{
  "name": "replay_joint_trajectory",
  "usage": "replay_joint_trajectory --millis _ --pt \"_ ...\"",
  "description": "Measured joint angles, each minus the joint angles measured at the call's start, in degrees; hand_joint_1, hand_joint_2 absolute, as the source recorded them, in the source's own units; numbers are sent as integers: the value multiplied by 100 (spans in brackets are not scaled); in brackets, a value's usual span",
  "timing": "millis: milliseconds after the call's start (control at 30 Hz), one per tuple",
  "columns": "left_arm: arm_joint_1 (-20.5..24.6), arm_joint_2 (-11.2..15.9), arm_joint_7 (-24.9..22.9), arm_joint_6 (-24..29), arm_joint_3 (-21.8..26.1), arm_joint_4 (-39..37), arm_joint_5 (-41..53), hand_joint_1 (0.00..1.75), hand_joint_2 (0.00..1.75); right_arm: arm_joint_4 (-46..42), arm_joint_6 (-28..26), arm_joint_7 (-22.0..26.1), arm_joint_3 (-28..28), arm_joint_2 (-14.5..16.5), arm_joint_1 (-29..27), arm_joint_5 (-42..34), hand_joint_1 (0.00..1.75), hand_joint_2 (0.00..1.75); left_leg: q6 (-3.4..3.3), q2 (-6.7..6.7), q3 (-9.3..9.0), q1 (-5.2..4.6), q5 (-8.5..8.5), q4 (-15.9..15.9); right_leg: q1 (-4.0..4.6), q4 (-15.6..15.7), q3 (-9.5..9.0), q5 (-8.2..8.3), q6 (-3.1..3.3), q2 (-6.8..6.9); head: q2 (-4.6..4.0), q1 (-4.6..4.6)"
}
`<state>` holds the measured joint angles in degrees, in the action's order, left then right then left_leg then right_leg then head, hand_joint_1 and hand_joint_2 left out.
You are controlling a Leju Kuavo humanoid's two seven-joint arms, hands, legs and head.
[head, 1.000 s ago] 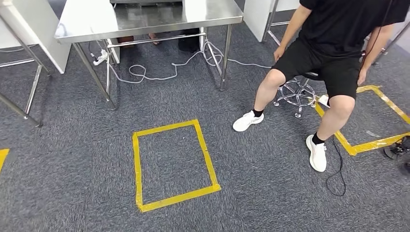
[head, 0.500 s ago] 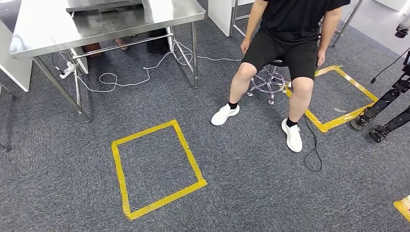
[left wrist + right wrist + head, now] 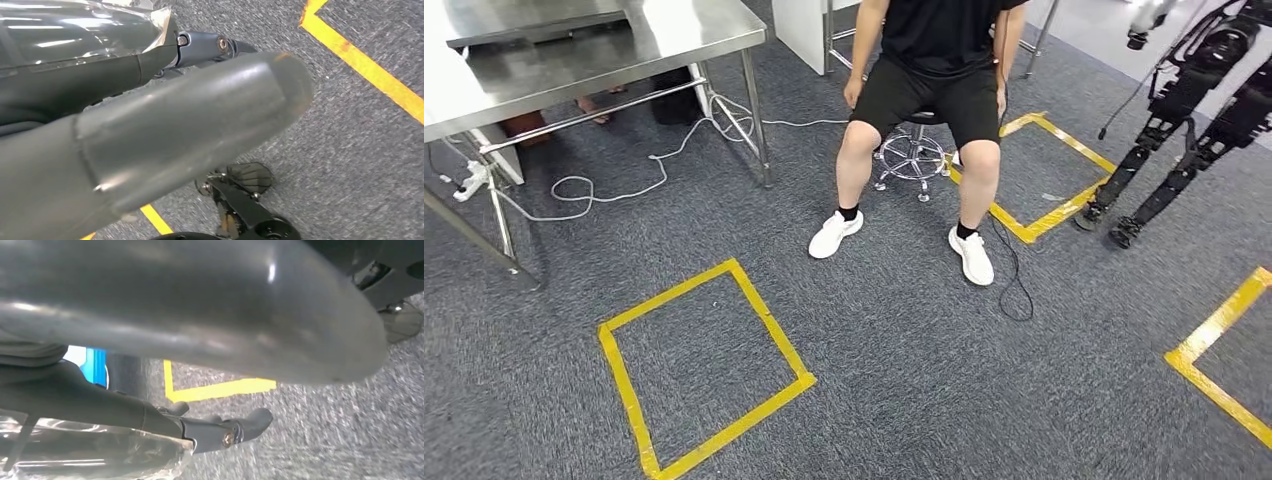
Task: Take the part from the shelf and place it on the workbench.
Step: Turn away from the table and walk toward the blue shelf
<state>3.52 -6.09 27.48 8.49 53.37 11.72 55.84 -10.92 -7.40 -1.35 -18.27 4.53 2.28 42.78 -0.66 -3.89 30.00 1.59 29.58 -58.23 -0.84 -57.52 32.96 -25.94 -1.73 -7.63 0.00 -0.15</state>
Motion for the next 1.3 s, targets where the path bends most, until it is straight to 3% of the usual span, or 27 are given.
replay_joint_trajectory --millis 33,100,167,233,267,300,367,433,500,533,600,667,733,767,800,833,900,967,1033,1100,1167,1233,1267,1300 --pt "4 -9 -17 1 2 0 -22 0 0 4 3 -36 0 3 -12 13 0 0 -47 76 -4 -9 -32 30 -4 -17 36 5 -35 42 0 -2" --pt "10 -34 -68 1 14 0 -74 0 0 11 13 -141 -1 8 -14 8 0 0 -131 239 -1 2 -95 95 18 -297 218 -140 -37 318 -1 30" --pt "2 -70 -95 -18 36 -2 -99 0 0 13 12 -257 -26 16 7 -109 0 0 -164 421 20 -6 -114 108 16 -1005 571 -479 2 614 -1 66" --pt "1 -109 -89 -44 57 -5 -94 0 0 13 -5 -341 -101 25 17 -263 0 0 -167 610 35 -23 -116 105 -7 -1596 824 -687 -28 688 -1 75" --pt "7 -128 -104 -33 70 -6 -96 0 0 13 -14 -364 -142 24 15 -300 0 0 -165 694 37 -27 -115 105 -17 -1598 785 -665 -72 710 -1 79" --pt "16 -146 -142 -1 90 -7 -110 0 0 13 -20 -374 -173 18 12 -303 0 0 -160 768 33 -27 -112 104 -28 -1358 621 -566 -122 746 0 80" --pt "33 -177 -246 81 146 -8 -171 0 0 12 -27 -351 -210 -5 26 -281 0 0 -127 898 10 -39 -95 98 -29 -528 121 -313 -186 971 0 91" --pt "42 -187 -304 123 211 -8 -232 0 0 11 -24 -286 -247 -22 56 -269 0 0 -62 1011 -23 -69 -72 89 10 -26 -160 -169 -140 1150 -1 92" --pt "65 -188 -315 146 266 -7 -275 0 0 11 -15 -221 -279 -37 62 -256 0 0 7 1121 -64 -80 -62 98 53 22 -144 -137 -56 1086 -1 83" --pt "80 -190 -316 155 284 -7 -290 0 0 12 -10 -203 -289 -45 57 -251 0 0 43 1129 -79 -64 -45 93 14 30 -142 -125 -14 1024 0 76" --pt "96 -192 -313 167 309 -7 -303 0 0 13 4 -179 -295 -54 61 -227 0 0 100 878 -13 -29 151 -123 -55 59 -163 -88 87 908 0 49" --pt "89 -195 -308 167 351 -7 -327 0 0 13 26 -159 -296 -49 75 -178 0 0 118 510 274 -13 557 -791 -62 65 -162 -59 168 792 0 22" --pt "73 -204 -309 168 403 -8 -379 0 0 13 39 -147 -295 -42 86 -120 0 0 121 389 601 -12 821 -1477 -29 62 -139 -43 207 643 -1 22" --pt "67 -208 -310 169 424 -9 -404 0 0 13 41 -145 -295 -43 88 -95 0 0 119 376 658 -9 788 -1571 -20 58 -134 -37 214 559 -1 22" --pt "65 -211 -311 172 441 -9 -425 0 0 13 44 -144 -295 -45 88 -75 0 0 112 364 608 -6 643 -1438 -16 52 -134 -33 215 472 -1 22" --pt "66 -213 -311 174 456 -9 -444 0 0 13 47 -144 -295 -47 90 -58 0 0 97 320 469 0 430 -1121 -16 41 -137 -31 210 389 0 20" --pt "68 -213 -311 177 497 -9 -468 0 0 13 51 -141 -295 -43 105 -40 0 0 55 71 155 19 91 -395 5 -5 -111 -33 187 238 -1 22" --pt "73 -216 -312 178 533 -9 -476 0 0 13 51 -138 -295 -39 121 -33 0 0 14 -79 32 4 15 -69 18 -43 -38 -21 117 114 -1 24" --pt "89 -229 -314 179 551 -9 -476 0 0 13 51 -137 -295 -44 113 -30 0 0 -55 36 28 -18 -5 -24 11 -45 46 9 22 32 -1 24" --pt "104 -245 -314 181 564 -9 -477 0 0 13 51 -137 -295 -52 103 -30 0 0 -144 182 9 -12 -60 43 23 -228 180 -78 -12 251 -1 38" --pt "100 -252 -314 183 574 -9 -479 0 0 13 51 -136 -295 -55 121 -30 0 0 -187 356 2 -18 -82 80 21 -837 489 -367 14 574 -1 60" --pt "94 -252 -314 183 579 -9 -480 0 0 13 51 -135 -295 -55 133 -29 0 0 -194 536 10 -31 -79 78 -8 -1526 826 -622 1 672 0 68" --pt "96 -252 -314 183 580 -9 -480 0 0 13 51 -134 -295 -58 127 -29 0 0 -191 618 11 -34 -75 77 -24 -1652 874 -642 -36 692 0 68" --pt "99 -255 -314 182 580 -9 -480 0 0 13 52 -135 -295 -64 120 -26 0 0 -184 690 9 -33 -71 76 -38 -1550 801 -577 -87 716 -1 71"
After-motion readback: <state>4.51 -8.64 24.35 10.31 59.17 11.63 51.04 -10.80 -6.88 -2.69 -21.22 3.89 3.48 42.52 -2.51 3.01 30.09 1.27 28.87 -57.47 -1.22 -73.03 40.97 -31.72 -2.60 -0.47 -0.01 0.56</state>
